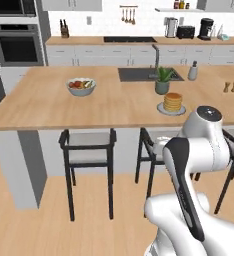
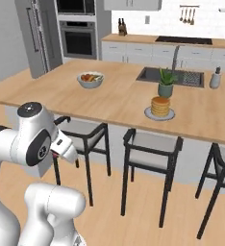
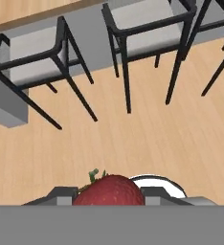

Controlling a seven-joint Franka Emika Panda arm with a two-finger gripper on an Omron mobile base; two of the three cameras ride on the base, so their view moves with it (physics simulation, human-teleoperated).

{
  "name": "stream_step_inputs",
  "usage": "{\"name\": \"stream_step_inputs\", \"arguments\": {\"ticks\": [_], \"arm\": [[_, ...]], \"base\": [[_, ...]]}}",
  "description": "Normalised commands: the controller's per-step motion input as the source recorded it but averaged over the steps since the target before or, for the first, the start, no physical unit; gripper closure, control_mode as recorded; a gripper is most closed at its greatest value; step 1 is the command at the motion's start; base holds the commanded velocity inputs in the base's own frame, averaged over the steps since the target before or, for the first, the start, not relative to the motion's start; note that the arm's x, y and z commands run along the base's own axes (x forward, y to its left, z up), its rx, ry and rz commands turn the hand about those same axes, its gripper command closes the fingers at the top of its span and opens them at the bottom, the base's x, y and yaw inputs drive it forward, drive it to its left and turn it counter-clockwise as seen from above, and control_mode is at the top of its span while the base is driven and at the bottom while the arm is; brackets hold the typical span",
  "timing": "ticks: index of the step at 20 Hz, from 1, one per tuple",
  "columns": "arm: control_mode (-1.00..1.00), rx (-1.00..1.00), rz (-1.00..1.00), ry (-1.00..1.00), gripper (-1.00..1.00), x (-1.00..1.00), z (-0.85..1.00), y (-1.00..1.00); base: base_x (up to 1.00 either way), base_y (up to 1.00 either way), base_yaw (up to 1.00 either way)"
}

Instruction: Take the strawberry from the fridge and place it on top of the pancake, located on the dining counter.

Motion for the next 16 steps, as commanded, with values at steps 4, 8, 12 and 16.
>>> {"name": "stream_step_inputs", "arguments": {"ticks": [4,8,12,16], "arm": [[1.00,0.00,0.00,0.00,1.00,0.00,0.00,0.00],[1.00,0.00,0.00,0.00,1.00,0.00,0.00,0.00],[1.00,0.00,0.00,0.00,1.00,0.00,0.00,0.00],[1.00,0.00,0.00,0.00,1.00,0.00,0.00,0.00]], "base": [[0.05,-1.00,0.03],[0.23,-0.86,-0.11],[0.12,-0.11,-0.29],[0.21,0.14,-0.34]]}}
